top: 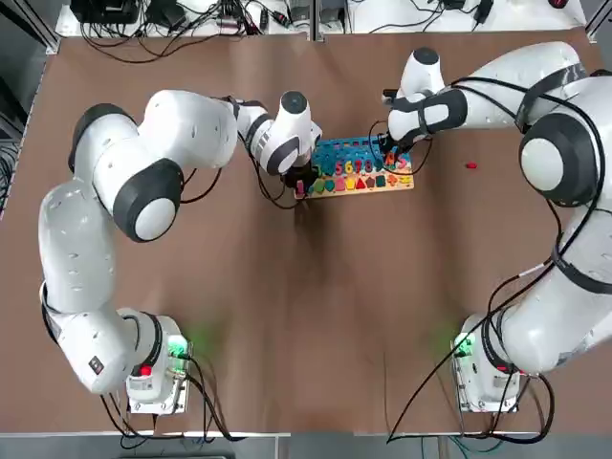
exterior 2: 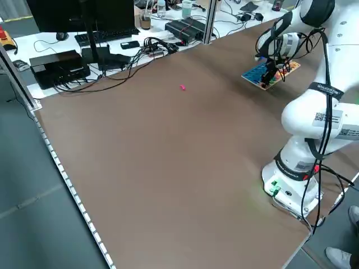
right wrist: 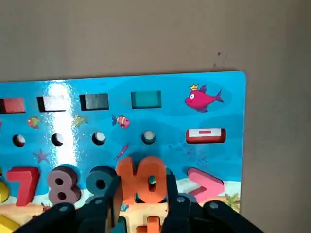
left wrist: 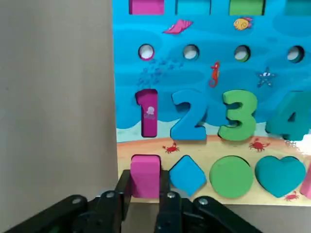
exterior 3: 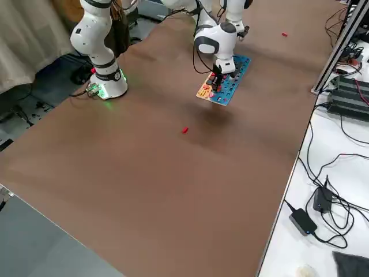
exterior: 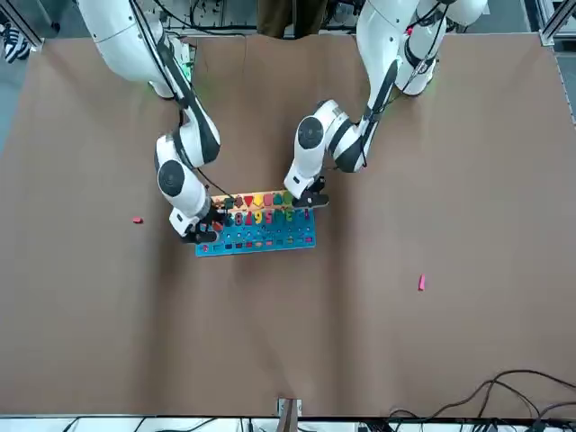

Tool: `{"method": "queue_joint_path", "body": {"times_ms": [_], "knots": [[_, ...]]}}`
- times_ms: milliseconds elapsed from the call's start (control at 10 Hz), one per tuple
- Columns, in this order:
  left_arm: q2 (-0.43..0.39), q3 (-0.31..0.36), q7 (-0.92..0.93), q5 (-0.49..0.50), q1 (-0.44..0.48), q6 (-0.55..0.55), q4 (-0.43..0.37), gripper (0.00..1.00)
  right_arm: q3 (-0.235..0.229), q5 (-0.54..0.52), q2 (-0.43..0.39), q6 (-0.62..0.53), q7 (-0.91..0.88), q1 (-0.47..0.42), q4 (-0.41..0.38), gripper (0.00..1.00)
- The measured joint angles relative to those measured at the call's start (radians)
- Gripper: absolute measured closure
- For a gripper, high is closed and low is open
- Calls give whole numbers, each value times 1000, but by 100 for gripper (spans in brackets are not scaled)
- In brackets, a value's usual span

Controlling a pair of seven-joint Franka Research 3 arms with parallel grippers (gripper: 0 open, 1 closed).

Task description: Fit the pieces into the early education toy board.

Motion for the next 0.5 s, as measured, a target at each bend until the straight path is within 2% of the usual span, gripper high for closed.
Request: {"method": "queue_joint_path", "body": {"times_ms": [400, 500], "knots": [[0, 0, -1, 0, 0, 0, 0, 73, -2, -2, 10, 10, -20, 0, 1, 60], [0, 0, -1, -1, 0, -1, 0, 67, -2, -2, 10, 11, -21, 0, 1, 60]]}}
